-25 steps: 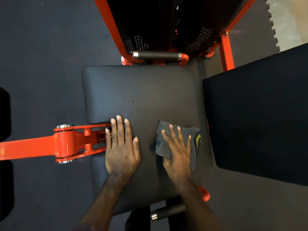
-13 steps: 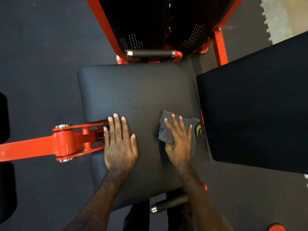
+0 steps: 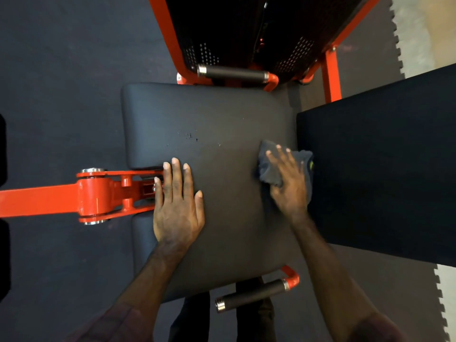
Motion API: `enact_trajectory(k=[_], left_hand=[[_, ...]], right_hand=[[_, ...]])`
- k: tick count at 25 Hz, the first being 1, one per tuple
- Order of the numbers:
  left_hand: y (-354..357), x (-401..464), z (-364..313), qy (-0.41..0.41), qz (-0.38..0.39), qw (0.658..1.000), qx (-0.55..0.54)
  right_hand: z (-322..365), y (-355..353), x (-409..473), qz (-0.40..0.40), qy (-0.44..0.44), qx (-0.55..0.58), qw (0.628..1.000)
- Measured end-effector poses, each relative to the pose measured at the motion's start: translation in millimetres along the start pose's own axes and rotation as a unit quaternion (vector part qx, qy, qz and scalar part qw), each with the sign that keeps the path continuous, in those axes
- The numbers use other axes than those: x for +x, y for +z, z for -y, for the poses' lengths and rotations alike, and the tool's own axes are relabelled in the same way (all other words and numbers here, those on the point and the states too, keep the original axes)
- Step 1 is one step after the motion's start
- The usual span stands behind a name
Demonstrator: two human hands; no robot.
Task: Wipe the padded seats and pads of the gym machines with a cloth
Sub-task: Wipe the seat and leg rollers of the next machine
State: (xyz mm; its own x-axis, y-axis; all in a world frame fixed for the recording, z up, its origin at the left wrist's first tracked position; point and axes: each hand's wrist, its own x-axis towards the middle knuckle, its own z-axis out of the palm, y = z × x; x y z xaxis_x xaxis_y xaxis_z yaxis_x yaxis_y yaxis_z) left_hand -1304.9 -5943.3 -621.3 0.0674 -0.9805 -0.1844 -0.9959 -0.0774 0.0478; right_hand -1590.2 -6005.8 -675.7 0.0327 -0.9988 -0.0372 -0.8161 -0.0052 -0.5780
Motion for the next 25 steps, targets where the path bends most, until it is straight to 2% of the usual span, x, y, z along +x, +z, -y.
enact_trajectory(k=[2,4,6,8,9,11,13,14,16,19,20,22,24,25], left_hand=[[0,0,0,-0.003,-0.002,1.000,0.002],[0,-2,0,-0.002,-0.002,1.000,-0.005],[0,-1,1,-0.001,-0.002,1.000,-0.011],[1,1,0,0.000,-0.004,1.000,-0.011],[2,1,0,0.002,-0.007,1.000,-0.010],[3,1,0,0.002,-0.011,1.000,-0.008],[2,0,0,0.004,-0.011,1.000,-0.010],[2,0,0,0.004,-0.012,1.000,-0.013],[1,0,1,0.001,-0.013,1.000,-0.016],[3,1,0,0.004,-0.017,1.000,-0.016],[4,1,0,0.003,-0.018,1.000,-0.014],[4,1,0,-0.001,-0.019,1.000,-0.012],[2,-1,0,0.001,-0.021,1.000,-0.018],[1,-1,0,0.005,-0.022,1.000,-0.021]], right_hand=[[-18,-5,14,-0.047,0.073,0.049,0.995],[4,3,-7,-0.045,0.133,0.035,0.989],[29,15,-24,-0.017,0.075,0.004,0.997],[25,12,7,0.010,-0.004,0.007,1.000],[14,8,34,0.012,-0.007,0.001,1.000],[-7,-2,74,-0.014,0.042,0.001,0.999],[-2,0,57,-0.014,0.110,-0.015,0.994],[14,6,33,-0.008,0.111,-0.045,0.993],[42,15,-2,-0.001,0.051,-0.046,0.998],[33,14,46,0.033,-0.049,0.016,0.998],[20,13,77,0.024,-0.043,0.013,0.999],[2,5,113,-0.013,0.037,0.011,0.999],[17,5,84,-0.009,0.088,-0.025,0.996],[35,7,58,0.009,0.059,-0.031,0.998]])
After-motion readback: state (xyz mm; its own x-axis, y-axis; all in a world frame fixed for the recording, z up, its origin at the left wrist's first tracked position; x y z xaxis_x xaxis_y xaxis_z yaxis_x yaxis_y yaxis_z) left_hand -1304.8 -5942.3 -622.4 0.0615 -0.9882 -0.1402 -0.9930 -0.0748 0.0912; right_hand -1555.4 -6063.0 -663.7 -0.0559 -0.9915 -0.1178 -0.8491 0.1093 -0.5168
